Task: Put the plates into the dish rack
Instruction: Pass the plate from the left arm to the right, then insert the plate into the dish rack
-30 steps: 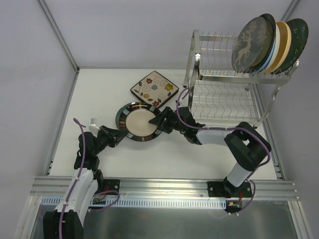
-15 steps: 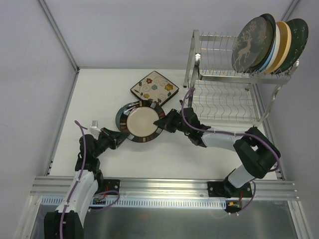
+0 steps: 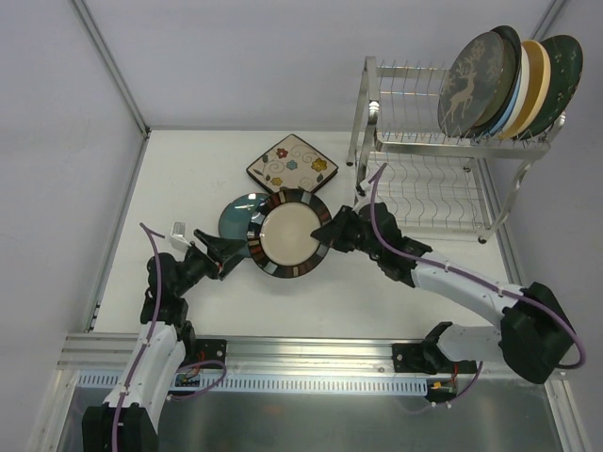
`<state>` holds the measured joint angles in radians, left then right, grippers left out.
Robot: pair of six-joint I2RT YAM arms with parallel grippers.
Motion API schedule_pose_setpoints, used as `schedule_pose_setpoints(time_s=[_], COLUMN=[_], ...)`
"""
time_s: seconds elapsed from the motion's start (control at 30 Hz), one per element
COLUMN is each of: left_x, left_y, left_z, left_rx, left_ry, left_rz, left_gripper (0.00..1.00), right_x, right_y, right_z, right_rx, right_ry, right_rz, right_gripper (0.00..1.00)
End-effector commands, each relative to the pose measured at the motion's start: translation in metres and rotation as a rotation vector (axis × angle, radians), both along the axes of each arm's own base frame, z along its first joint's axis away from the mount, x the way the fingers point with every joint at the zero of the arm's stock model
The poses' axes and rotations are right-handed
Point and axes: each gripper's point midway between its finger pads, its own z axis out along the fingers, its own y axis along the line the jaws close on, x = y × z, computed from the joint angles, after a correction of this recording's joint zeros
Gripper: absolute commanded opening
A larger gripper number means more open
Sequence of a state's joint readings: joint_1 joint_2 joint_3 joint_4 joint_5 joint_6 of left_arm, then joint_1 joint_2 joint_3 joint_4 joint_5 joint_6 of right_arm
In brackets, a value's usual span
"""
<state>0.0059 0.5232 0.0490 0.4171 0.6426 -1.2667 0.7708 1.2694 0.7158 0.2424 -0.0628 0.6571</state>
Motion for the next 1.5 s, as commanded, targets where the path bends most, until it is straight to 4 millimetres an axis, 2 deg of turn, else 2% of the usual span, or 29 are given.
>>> schedule_pose_setpoints(time_s=[0.0,0.03,0.1,0.2,0.23,0.27,0.3,0.37,0.4,0.43,0.5,0.53,0.57,0.63,0.67,0.7,0.73,0.77,0.83,0.87,0.9,0.97,1.0,1.1,1.13,1.3,1.37,1.43,1.47], left_x=[0.004,0.005,0.007,0.01,0.01,0.011,0.012,0.015,0.017,0.017,0.021,0.022,0.023,0.026,0.03,0.026,0.029,0.032,0.032,0.034,0.035,0.035,0.034,0.035,0.035,0.036,0.036,0.037,0.038], left_y=[-0.001,0.0,0.0,0.002,0.002,0.002,0.002,0.002,0.003,0.003,0.005,0.006,0.008,0.012,0.014,0.017,0.022,0.025,0.035,0.04,0.043,0.054,0.057,0.067,0.069,0.076,0.076,0.077,0.077], left_z=[0.025,0.024,0.027,0.028,0.021,0.025,0.025,0.026,0.023,0.021,0.023,0.022,0.026,0.021,0.03,0.023,0.02,0.024,0.017,0.02,0.02,0.015,0.014,0.009,0.007,-0.002,-0.001,-0.001,0.002], left_rx=[0.042,0.05,0.078,0.126,0.138,0.159,0.166,0.178,0.197,0.21,0.259,0.279,0.302,0.377,0.405,0.451,0.486,0.537,0.604,0.652,0.681,0.756,0.777,0.847,0.857,0.901,0.906,0.912,0.921], left_ry=[-0.088,-0.085,-0.094,-0.086,-0.049,-0.068,-0.066,-0.058,-0.054,-0.039,-0.049,-0.044,-0.037,-0.039,-0.064,-0.043,-0.032,-0.055,-0.024,-0.045,-0.044,-0.032,-0.027,-0.022,-0.018,0.005,0.004,0.01,0.0], left_rz=[-0.017,-0.012,-0.015,-0.02,-0.025,-0.037,-0.039,-0.047,-0.05,-0.054,-0.058,-0.063,-0.065,-0.077,-0.073,-0.092,-0.079,-0.081,-0.062,-0.057,-0.05,-0.035,-0.033,-0.017,-0.014,-0.009,-0.012,-0.014,-0.018], left_gripper=[0.84,0.87,0.95,0.99,0.99,0.99,0.99,0.99,0.99,0.99,0.99,0.99,0.99,0.99,0.99,0.99,0.99,0.99,0.99,0.99,0.99,0.99,0.99,0.99,0.99,0.99,0.99,0.99,0.99], right_x=[0.006,0.003,-0.002,-0.007,-0.008,-0.012,-0.015,-0.02,-0.022,-0.024,-0.028,-0.03,-0.032,-0.035,-0.039,-0.039,-0.037,-0.041,-0.039,-0.039,-0.042,-0.037,-0.04,-0.035,-0.038,-0.03,-0.029,-0.022,-0.024], right_y=[-0.009,-0.016,-0.025,-0.048,-0.054,-0.06,-0.066,-0.076,-0.081,-0.086,-0.094,-0.097,-0.102,-0.108,-0.114,-0.118,-0.12,-0.126,-0.132,-0.135,-0.143,-0.148,-0.158,-0.167,-0.175,-0.203,-0.216,-0.221,-0.231], right_z=[0.098,0.112,0.123,0.146,0.15,0.159,0.16,0.185,0.187,0.205,0.216,0.225,0.244,0.258,0.282,0.287,0.293,0.313,0.329,0.336,0.357,0.371,0.39,0.414,0.429,0.47,0.486,0.493,0.503], right_rx=[0.107,0.104,0.079,0.007,-0.014,-0.015,-0.041,-0.05,-0.073,-0.075,-0.094,-0.095,-0.092,-0.106,-0.09,-0.115,-0.13,-0.121,-0.15,-0.158,-0.149,-0.187,-0.189,-0.209,-0.215,-0.246,-0.269,-0.299,-0.311], right_ry=[-0.243,-0.277,-0.309,-0.372,-0.387,-0.405,-0.399,-0.459,-0.46,-0.502,-0.524,-0.542,-0.586,-0.615,-0.66,-0.68,-0.693,-0.728,-0.781,-0.799,-0.843,-0.891,-0.936,-0.993,-1.034,-1.135,-1.177,-1.192,-1.213], right_rz=[-0.015,-0.023,-0.021,-0.051,-0.049,-0.054,-0.052,-0.056,-0.058,-0.06,-0.061,-0.062,-0.068,-0.07,-0.082,-0.081,-0.087,-0.099,-0.114,-0.123,-0.153,-0.176,-0.213,-0.277,-0.305,-0.488,-0.567,-0.617,-0.673], right_gripper=[0.01,0.0,0.01,0.01,0.01,0.01,0.0,0.01,0.01,0.01,0.01,0.01,0.01,0.0,0.01,0.0,0.01,0.0,0.0,0.01,0.01,0.01,0.01,0.01,0.01,0.01,0.01,0.01,0.01])
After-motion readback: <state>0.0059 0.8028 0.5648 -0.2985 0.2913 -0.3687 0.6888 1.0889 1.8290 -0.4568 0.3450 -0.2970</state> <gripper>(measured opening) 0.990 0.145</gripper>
